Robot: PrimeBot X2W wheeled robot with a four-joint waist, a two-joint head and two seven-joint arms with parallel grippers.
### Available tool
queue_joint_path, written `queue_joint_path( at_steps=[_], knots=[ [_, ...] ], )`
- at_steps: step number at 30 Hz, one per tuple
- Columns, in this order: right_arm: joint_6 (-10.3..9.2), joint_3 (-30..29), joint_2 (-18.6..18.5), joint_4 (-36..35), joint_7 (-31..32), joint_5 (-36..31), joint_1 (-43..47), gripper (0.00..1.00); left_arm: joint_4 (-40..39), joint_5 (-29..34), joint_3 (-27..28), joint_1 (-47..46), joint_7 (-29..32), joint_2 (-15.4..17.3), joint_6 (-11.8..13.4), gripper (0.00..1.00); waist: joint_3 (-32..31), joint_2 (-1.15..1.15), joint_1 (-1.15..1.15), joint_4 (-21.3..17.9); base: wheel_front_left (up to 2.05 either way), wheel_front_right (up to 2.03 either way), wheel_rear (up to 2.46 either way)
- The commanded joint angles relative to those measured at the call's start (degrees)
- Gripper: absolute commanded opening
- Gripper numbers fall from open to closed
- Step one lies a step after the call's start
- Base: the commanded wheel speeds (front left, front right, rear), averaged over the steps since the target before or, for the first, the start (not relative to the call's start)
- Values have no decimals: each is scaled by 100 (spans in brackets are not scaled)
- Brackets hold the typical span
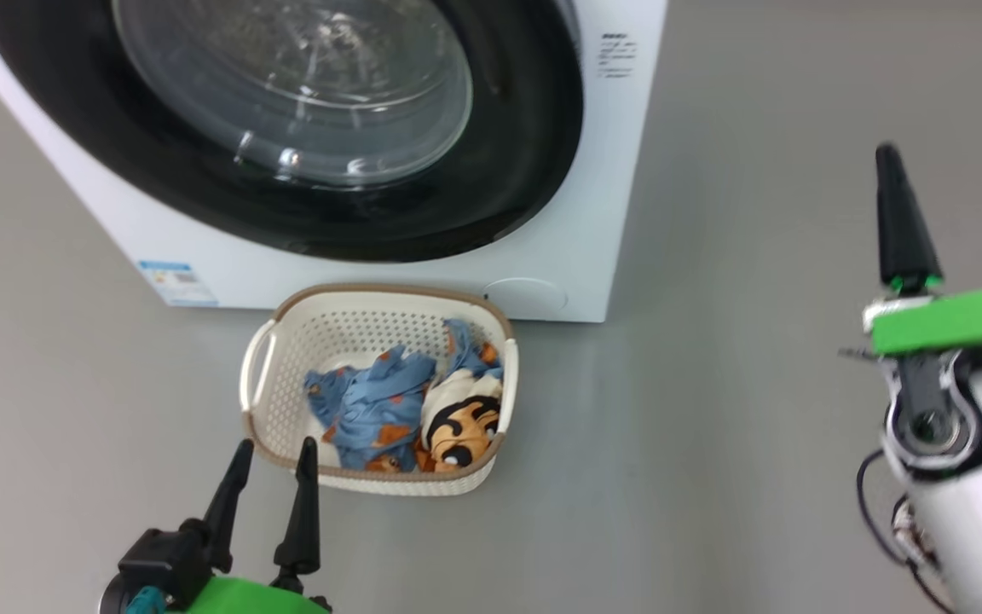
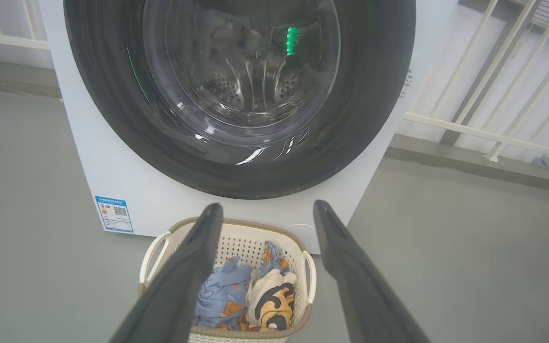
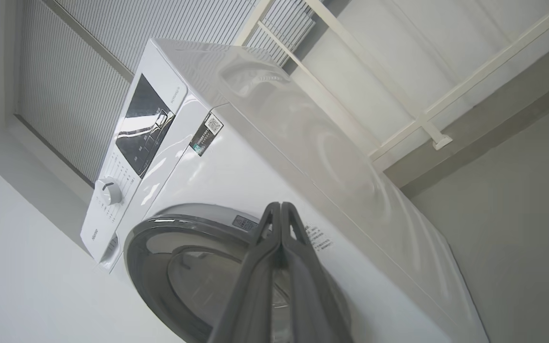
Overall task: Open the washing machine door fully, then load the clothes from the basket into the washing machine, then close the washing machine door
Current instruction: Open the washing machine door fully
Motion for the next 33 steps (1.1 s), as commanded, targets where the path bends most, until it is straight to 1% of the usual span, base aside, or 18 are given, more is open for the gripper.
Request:
queue_joint_path(
  at_steps=[1,3,7,11,14,16,17,18,22,26,30,33],
  knots=[
    [26,240,-130,-88,-40,379,-302,0,-143,-49,126,-207,-38,39,3,100,222,0,0,256,0,0,0],
    [26,395,-297,-47,91,1004,-559,0,-129,-112,59,-248,-38,36,3,100,298,0,0,351,0,0,0],
    [26,584,-652,-39,520,1844,-1030,0,-129,-276,-98,-358,-38,34,3,100,472,0,0,542,0,0,0],
    [26,709,-948,59,1154,2319,-1452,0,-167,-385,-226,-480,-38,34,3,100,667,0,0,729,0,0,0],
    [26,712,-1030,136,1496,2541,-1655,0,-182,-431,-287,-542,-38,33,3,100,765,0,0,816,0,0,0],
    [26,697,-1124,234,1885,2722,-1838,0,-197,-472,-350,-598,-38,33,3,100,855,0,0,897,0,0,0],
    [26,645,-1179,330,2275,2913,-2006,0,-209,-509,-409,-649,-38,33,4,100,948,0,0,964,0,0,0],
    [26,645,-1179,330,2275,2913,-2006,0,-209,-509,-409,-649,-38,33,4,100,948,0,0,964,0,0,0],
    [26,499,-1270,544,2979,3163,-2344,0,-242,-584,-510,-752,-38,33,17,100,1150,0,0,1070,0,0,0],
    [26,333,-1281,699,3500,3288,-2687,0,-280,-646,-601,-865,-38,33,25,100,1366,0,0,1144,0,0,0],
    [26,306,-1319,843,3924,3205,-3077,0,-333,-723,-722,-1013,-38,33,32,100,1621,0,0,1226,0,0,0],
    [26,295,-1308,931,4065,3080,-3413,0,-388,-790,-790,-1144,-38,33,39,100,1833,0,0,1279,0,0,0]
  ],
)
